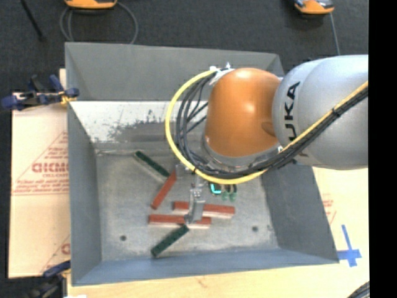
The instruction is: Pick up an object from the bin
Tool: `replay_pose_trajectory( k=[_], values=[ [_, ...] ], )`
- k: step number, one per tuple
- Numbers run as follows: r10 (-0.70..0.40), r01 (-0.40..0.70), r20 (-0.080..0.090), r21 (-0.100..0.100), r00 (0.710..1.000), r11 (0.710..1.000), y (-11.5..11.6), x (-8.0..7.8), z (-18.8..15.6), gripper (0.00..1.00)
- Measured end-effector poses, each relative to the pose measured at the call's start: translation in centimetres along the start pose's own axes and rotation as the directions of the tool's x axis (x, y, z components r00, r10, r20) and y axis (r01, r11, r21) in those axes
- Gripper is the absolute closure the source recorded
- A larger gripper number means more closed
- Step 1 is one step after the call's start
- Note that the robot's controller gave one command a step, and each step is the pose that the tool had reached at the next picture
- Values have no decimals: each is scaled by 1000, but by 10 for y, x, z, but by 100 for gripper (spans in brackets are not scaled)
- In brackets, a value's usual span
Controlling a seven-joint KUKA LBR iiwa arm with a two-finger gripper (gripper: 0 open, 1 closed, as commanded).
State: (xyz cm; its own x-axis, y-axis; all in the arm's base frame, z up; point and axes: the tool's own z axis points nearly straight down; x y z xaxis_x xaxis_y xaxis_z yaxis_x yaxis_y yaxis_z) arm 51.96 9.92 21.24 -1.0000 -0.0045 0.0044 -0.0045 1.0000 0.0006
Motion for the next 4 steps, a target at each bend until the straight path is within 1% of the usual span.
replay_pose_trajectory(
  k=[1, 2, 3, 4],
  values=[
    [-93, 93, 3, 1, 996, 996, -20, 43, 128, 0],
    [-89, 89, 8, -1, 996, 996, -19, 41, 125, 100],
    [-99, 99, 17, 1, 995, 995, -16, 29, -52, 100],
    [-370, 370, 3, 2, 929, 929, 2, 5, 46, 100]
  ],
)
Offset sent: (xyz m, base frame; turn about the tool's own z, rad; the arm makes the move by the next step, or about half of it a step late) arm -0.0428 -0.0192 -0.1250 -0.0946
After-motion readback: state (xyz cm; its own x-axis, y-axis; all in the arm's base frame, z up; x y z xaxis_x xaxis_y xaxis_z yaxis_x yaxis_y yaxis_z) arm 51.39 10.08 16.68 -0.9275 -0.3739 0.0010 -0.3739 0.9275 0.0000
